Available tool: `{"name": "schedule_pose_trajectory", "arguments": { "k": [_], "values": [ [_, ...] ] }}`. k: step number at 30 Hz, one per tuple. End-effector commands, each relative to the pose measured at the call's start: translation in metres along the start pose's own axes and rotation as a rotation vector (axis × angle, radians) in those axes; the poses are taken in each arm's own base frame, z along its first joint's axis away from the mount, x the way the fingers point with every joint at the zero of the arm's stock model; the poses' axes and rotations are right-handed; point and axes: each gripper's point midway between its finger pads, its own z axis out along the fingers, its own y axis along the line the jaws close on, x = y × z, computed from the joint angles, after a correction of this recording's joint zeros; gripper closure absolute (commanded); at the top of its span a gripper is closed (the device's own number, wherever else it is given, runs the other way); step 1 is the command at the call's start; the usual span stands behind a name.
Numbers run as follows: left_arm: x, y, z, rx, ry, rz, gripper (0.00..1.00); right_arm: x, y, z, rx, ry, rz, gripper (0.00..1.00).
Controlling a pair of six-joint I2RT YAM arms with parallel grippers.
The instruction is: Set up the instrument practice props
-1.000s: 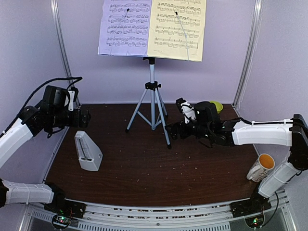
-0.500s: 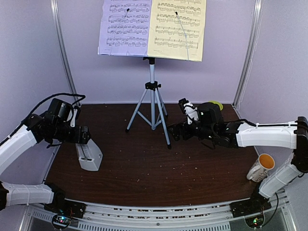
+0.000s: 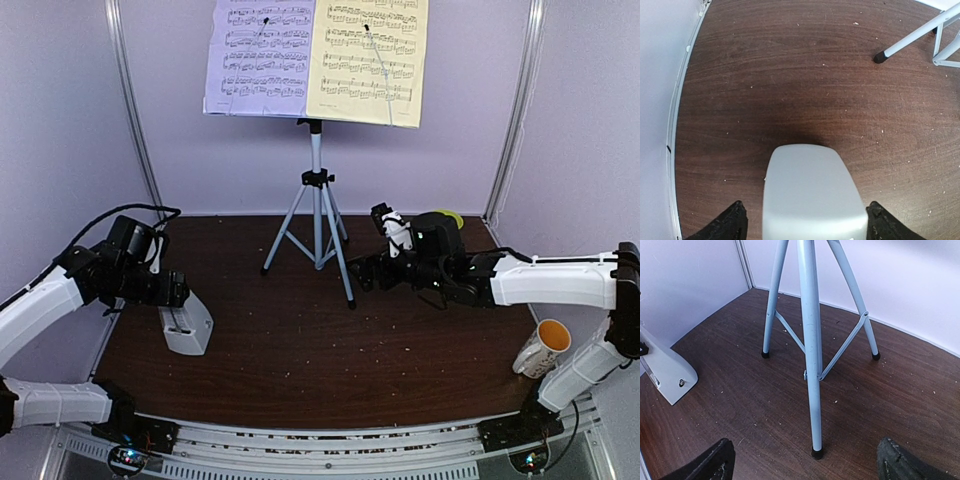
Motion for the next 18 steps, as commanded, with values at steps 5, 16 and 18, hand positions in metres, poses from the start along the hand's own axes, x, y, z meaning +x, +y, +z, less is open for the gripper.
{"name": "schedule_pose_trajectory", "arguments": {
  "k": [5, 16, 18],
  "values": [
    [-0.017, -0.014, -0.007, 0.042, -0.094, -0.043, 0.3, -0.015, 0.001, -0.009, 0.005, -0.046, 0.011, 0.0],
    [-0.019, -0.083, -0.016, 0.175, -0.086, -0.021, 0.54, -0.011, -0.004, -0.012, 0.019, -0.048, 0.014, 0.0],
    [-0.021, -0.102, -0.019, 0.217, -0.088, -0.014, 0.56, -0.01, -0.005, -0.014, 0.023, -0.047, 0.014, 0.0]
  ]
}}
